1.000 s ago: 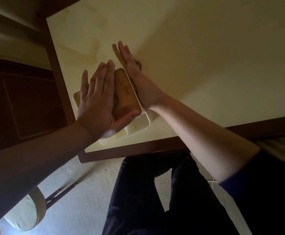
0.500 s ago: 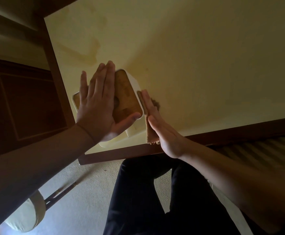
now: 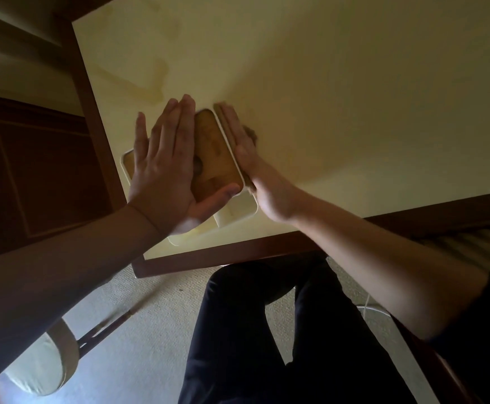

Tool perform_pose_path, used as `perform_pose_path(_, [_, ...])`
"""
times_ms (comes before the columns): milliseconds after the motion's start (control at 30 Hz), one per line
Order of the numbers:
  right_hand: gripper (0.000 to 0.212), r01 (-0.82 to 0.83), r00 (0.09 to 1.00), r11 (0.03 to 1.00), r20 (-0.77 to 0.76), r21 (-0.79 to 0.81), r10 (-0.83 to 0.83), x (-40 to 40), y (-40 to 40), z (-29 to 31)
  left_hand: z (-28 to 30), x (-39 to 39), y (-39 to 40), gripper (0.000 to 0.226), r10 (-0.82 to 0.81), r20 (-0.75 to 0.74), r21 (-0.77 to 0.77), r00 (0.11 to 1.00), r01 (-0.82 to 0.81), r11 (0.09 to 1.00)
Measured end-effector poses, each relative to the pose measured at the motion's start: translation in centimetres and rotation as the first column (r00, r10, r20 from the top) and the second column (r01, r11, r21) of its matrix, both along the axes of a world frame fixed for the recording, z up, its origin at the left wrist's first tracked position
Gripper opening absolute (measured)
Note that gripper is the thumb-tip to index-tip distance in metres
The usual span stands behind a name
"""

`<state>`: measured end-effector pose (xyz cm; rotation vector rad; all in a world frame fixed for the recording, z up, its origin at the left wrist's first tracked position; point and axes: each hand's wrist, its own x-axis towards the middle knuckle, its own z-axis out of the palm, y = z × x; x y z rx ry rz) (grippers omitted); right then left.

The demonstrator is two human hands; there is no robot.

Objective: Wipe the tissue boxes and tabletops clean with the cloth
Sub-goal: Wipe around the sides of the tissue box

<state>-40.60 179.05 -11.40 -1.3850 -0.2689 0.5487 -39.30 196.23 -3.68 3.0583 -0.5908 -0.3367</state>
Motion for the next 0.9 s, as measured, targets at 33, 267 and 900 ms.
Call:
perform_pose_path(33, [0.056,-0.013,1.000,1.000,-0.012,-0.013,0.013,-1.6,-0.7,0.0,0.0,0.0,0.1,0.123,0.000,0.002,0.000,1.000,0.000,1.000])
perform_pose_path(267, [0.057,-0.019,0.989,1.000,-0.146,0.001,0.019,-7.0,-2.5,0.5,-0.2,0.0,0.2,0.126,0.009,-0.003,-0.002,1.000,-0.009,1.000])
perform_pose_path(900, [0.057,0.000,0.997,1.000,-0.075,-0.019,-0.002,-3.8,-1.0,-0.3,-0.1,0.0,0.1,0.124,0.009,-0.007,-0.008,1.000,-0.009,1.000])
